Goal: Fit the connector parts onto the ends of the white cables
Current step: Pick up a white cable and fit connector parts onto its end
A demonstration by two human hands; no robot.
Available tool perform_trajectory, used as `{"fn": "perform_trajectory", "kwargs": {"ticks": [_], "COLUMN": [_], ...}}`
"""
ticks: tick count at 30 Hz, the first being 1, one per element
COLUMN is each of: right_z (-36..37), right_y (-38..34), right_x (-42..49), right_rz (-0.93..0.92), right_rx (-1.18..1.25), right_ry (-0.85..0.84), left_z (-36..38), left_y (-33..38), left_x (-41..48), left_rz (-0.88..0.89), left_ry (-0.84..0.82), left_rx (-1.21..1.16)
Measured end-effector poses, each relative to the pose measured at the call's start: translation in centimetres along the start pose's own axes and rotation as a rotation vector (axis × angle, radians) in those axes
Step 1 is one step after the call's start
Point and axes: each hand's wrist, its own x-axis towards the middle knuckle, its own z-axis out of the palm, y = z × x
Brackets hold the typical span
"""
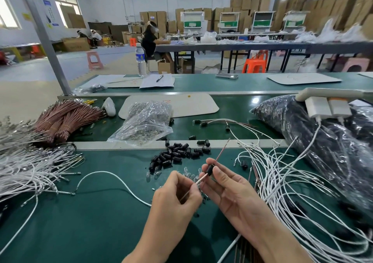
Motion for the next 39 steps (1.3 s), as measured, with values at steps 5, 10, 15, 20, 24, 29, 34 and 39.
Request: {"fn": "perform_trajectory", "kwargs": {"ticks": [5,10,15,20,24,29,34,39], "right_z": [0.2,0.5,0.7,0.9,0.9,1.1,1.2,1.3], "right_y": [0.0,0.3,0.2,0.2,0.5,0.7,0.7,0.6], "right_x": [-0.1,0.0,0.0,-0.1,-0.1,-0.2,-0.3,-0.3], "right_rz": [-0.005,-0.025,-0.062,-0.046,-0.013,0.014,0.029,0.011], "right_rx": [-0.024,-0.059,-0.097,-0.131,-0.104,-0.063,-0.035,-0.023], "right_ry": [0.035,0.082,0.12,0.108,0.106,0.08,0.077,0.065], "left_z": [0.0,-0.2,-0.2,-0.2,-0.2,-0.2,-0.1,0.0], "left_y": [0.0,-0.4,-0.1,0.3,0.2,0.2,0.6,0.8], "left_x": [-0.1,-0.3,-0.1,0.0,-0.2,-0.3,-0.1,0.0], "left_rz": [0.039,0.122,0.103,0.078,0.076,0.058,0.001,-0.067], "left_ry": [-0.007,-0.011,-0.02,-0.03,-0.015,0.022,0.051,0.049], "left_rx": [0.059,0.234,0.167,0.085,0.142,0.145,0.016,-0.091]}}
